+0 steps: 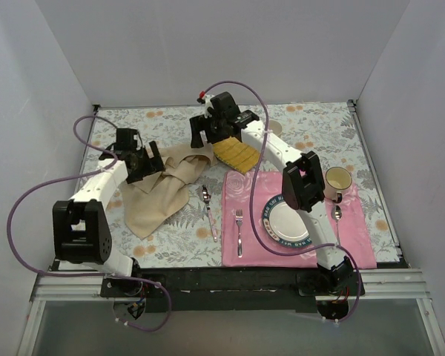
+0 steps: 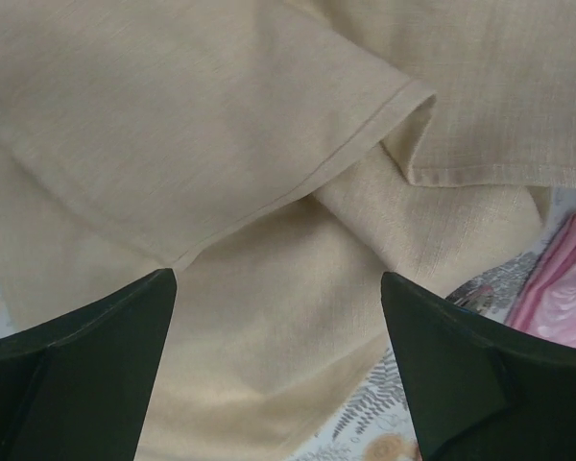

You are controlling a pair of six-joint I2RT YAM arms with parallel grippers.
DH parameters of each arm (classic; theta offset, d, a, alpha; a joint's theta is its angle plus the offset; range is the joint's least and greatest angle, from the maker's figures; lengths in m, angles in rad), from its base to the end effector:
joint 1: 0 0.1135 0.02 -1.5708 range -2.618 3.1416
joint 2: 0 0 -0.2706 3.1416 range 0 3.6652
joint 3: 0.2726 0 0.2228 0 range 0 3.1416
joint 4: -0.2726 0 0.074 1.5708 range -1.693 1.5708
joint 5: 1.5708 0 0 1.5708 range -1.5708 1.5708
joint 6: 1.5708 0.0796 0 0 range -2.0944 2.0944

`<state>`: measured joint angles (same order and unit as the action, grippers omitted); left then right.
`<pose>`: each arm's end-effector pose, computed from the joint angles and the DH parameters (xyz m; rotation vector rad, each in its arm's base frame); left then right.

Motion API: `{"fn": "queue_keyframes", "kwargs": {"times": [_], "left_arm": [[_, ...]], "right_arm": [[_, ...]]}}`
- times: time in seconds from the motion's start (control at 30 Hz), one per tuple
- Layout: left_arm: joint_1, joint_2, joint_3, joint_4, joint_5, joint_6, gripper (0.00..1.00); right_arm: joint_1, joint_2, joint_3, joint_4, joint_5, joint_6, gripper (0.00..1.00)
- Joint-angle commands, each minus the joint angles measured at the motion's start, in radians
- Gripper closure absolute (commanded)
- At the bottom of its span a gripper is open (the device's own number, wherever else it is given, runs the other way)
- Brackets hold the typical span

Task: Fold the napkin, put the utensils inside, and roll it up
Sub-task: Move the napkin to the centre of the board, then flatten the napkin out

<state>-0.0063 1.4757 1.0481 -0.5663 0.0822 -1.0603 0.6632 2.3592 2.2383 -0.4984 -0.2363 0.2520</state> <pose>0.2980 -0.0084 0.2200 -1.3012 2.3003 -0.4922 0.4262 0.3566 0.2501 -0.6003 2.1975 0.7597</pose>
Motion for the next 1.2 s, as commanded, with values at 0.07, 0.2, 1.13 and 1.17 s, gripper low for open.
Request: {"fn": "queue_keyframes", "kwargs": {"times": [0.07,0.2,1.13,1.17], "left_arm": [[-0.136,0.113,0.101,0.118,-0.153,0.220,0.11],[-0.136,0.169,0.119,0.118,-0.240,0.215,0.19],[-0.003,0.227,0.383,0.086,-0.538,0.094,1.00],[0.005,0.225,0.398,0.097,-0.576,0.091,1.00]], "right_arm": [[0.010,-0.130,-0.119,-0.112,0.157,-0.186,0.05],[0.018,-0.172,-0.200,-0.077,0.146,-0.209,0.05],[0.061,-0.075,-0.045,0.167,0.182,-0.139,0.99],[0.062,-0.072,-0.039,0.202,0.192,-0.131,0.99]]}}
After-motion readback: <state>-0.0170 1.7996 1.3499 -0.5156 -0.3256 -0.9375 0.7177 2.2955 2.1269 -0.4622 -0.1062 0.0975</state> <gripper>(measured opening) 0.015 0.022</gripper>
